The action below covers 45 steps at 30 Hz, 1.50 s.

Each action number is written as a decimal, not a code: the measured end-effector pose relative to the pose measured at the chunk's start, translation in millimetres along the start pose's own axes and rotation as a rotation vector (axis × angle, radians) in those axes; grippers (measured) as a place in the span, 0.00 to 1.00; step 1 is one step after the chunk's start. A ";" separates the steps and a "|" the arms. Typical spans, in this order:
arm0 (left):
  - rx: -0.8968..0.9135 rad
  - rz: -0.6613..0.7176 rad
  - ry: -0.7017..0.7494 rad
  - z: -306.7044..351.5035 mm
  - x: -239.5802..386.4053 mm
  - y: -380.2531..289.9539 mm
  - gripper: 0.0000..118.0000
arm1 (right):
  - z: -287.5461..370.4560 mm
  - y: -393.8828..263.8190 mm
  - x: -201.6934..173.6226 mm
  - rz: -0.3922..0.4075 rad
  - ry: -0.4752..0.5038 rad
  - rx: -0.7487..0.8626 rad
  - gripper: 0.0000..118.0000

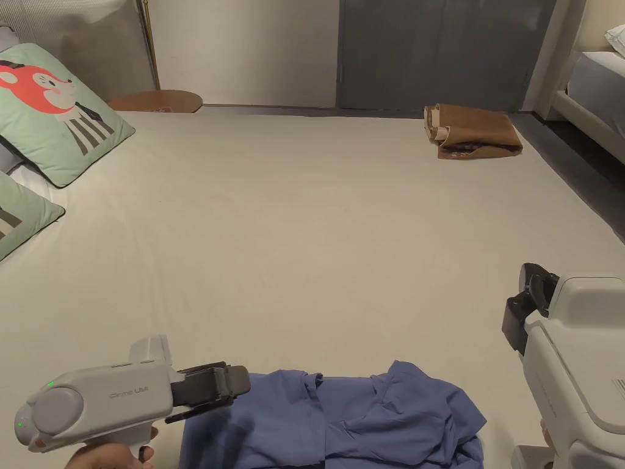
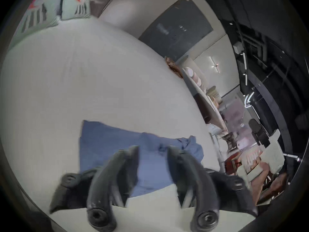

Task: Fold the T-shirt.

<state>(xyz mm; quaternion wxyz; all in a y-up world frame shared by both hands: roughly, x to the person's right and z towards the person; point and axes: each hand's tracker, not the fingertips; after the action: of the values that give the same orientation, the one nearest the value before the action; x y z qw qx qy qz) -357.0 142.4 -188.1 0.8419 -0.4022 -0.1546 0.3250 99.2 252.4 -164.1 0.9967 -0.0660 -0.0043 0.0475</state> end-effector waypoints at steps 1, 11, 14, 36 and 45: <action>-0.005 0.033 0.023 1.2 -11.5 0.8 0.74 | -0.6 -0.3 -1.1 0.001 0.003 -0.002 0.00; -0.085 0.130 -0.009 -14.1 -89.2 -4.9 0.88 | -4.6 -2.5 -9.1 0.023 0.010 -0.024 0.00; -0.088 0.137 -0.010 -24.2 -93.8 -6.0 0.64 | -5.3 -2.6 -10.6 0.032 0.007 -0.027 0.00; -0.004 -0.105 0.262 45.6 -43.8 10.1 0.08 | -8.7 -0.7 -9.3 0.010 0.043 -0.010 0.00; -0.057 -0.346 0.364 19.1 66.7 13.9 0.08 | 0.8 0.7 -6.9 -0.002 0.048 -0.006 0.00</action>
<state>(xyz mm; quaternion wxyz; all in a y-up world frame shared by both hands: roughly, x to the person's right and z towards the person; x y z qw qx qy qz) -323.5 204.6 -186.9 0.8873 -0.4452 -0.0761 0.0938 92.3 252.5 -163.4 0.9964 -0.0700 0.0196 0.0447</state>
